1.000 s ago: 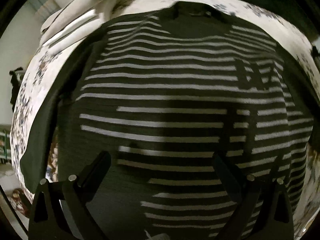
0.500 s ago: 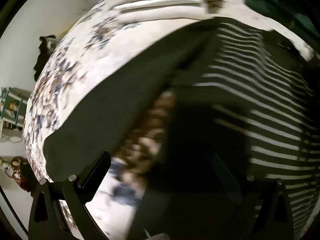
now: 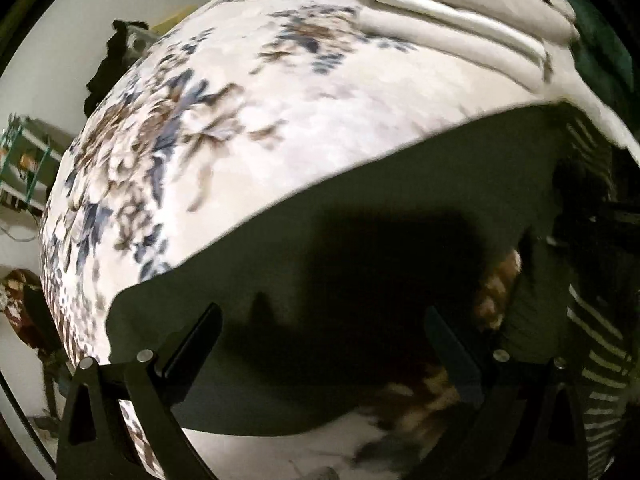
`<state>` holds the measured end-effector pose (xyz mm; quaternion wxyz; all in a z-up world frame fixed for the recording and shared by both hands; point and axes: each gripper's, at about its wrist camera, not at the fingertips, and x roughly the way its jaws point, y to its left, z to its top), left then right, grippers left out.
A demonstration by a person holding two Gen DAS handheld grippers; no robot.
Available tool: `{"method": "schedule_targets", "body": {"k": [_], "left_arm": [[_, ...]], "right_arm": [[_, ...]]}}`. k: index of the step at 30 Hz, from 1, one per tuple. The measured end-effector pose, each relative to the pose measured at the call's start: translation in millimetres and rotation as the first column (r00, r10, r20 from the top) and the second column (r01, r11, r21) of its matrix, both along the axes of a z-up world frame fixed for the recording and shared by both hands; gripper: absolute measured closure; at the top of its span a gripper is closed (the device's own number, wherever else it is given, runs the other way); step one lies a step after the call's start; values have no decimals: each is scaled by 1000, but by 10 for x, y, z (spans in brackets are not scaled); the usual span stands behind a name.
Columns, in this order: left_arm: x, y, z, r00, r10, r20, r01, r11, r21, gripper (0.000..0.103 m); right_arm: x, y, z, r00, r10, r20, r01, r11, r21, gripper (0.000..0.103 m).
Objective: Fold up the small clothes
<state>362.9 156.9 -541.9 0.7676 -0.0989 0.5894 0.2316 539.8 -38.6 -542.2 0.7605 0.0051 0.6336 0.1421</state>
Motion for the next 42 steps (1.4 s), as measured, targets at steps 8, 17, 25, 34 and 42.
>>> {"method": "schedule_targets", "body": {"k": [8, 17, 25, 34, 42], "left_arm": [[-715, 761, 240, 985, 174, -2, -173, 982, -75, 0], [-1643, 1289, -111, 916, 388, -105, -401, 875, -271, 0], [-1301, 1610, -481, 868, 497, -1, -449, 783, -430, 71], [-760, 2273, 496, 827, 459, 324, -361, 876, -320, 96], [-922, 2922, 179, 675, 684, 277, -450, 680, -579, 59]], "right_arm": [[-332, -890, 321, 978, -206, -16, 207, 967, 148, 34], [-485, -1442, 143, 945, -295, -143, 311, 945, 104, 34], [-731, -1635, 67, 923, -361, -133, 367, 930, 24, 34], [-824, -1839, 151, 904, -414, -109, 418, 908, 16, 34], [-832, -1593, 111, 915, -382, -129, 390, 919, 49, 34]]}}
